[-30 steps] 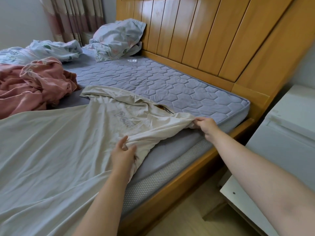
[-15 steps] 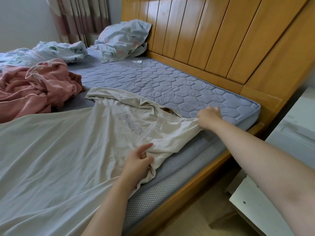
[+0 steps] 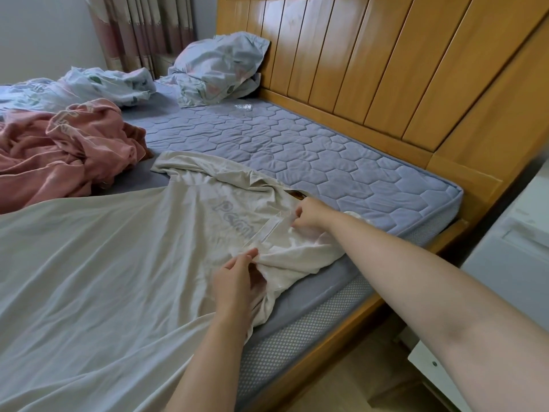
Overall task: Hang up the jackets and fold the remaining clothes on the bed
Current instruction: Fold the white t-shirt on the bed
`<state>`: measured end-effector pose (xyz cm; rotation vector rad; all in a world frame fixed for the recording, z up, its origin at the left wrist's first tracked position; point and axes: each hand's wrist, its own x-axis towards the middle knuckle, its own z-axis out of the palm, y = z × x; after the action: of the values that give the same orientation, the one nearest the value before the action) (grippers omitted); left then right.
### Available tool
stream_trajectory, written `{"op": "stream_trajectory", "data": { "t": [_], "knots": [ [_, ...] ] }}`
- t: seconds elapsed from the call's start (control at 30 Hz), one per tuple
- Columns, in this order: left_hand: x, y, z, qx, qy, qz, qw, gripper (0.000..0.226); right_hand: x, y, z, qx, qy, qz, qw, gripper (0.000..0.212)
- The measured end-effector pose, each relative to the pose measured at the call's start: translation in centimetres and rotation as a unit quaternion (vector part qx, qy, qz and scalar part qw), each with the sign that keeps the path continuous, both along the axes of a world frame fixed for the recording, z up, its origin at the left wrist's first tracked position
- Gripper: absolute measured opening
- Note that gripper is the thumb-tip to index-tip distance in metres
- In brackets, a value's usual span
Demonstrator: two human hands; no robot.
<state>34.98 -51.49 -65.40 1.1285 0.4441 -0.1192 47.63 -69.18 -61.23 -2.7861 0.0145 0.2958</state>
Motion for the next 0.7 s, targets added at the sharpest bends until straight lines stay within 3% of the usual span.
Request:
{"op": "stream_trajectory", "data": {
  "t": [0.07, 0.17, 0.2, 0.23, 0.33, 0.37, 0.47, 0.57, 0.7],
  "knots": [
    [0.1, 0.1, 0.2, 0.069, -0.073, 0.020, 0.995, 0.024, 1.0, 0.5, 0.7, -0.009, -0.062, -0.013, 0.998, 0.021],
    [0.4, 0.4, 0.4, 0.114, -0.118, 0.052, 0.985, 0.034, 2.4, 1.9, 2.3, 0.111, -0.242, -0.096, 0.959, 0.027],
    [0.5, 0.6, 0.3, 0.102, -0.104, 0.056, 0.988, 0.040, 3.1, 2.4, 2.4, 0.149, -0.243, -0.099, 0.953, 0.022],
    [0.6, 0.7, 0.3, 0.081, -0.084, 0.053, 0.992, 0.048, 3.4, 2.9, 2.6, 0.158, -0.196, -0.082, 0.964, 0.011],
    [0.4, 1.3, 0.3, 0.094, -0.058, 0.025, 0.994, 0.055, 2.6, 4.1, 1.5, 0.096, -0.022, -0.005, 0.995, 0.063],
    [0.4, 1.5, 0.3, 0.110, -0.059, 0.011, 0.992, 0.052, 2.0, 4.3, 1.0, 0.094, -0.011, 0.009, 0.995, 0.067],
    [0.5, 1.9, 0.3, 0.228, -0.046, -0.070, 0.970, 0.040, -0.1, 4.3, -0.1, 0.127, -0.112, 0.037, 0.985, 0.042],
    [0.4, 1.9, 0.4, 0.376, -0.046, -0.164, 0.911, 0.082, -3.2, 3.4, -0.4, 0.149, -0.212, 0.041, 0.965, 0.021],
    [-0.7, 0.8, 1.1, 0.438, -0.099, -0.166, 0.878, 0.076, -6.8, 0.9, -1.2, 0.088, -0.186, 0.059, 0.977, 0.019]
  ]
}}
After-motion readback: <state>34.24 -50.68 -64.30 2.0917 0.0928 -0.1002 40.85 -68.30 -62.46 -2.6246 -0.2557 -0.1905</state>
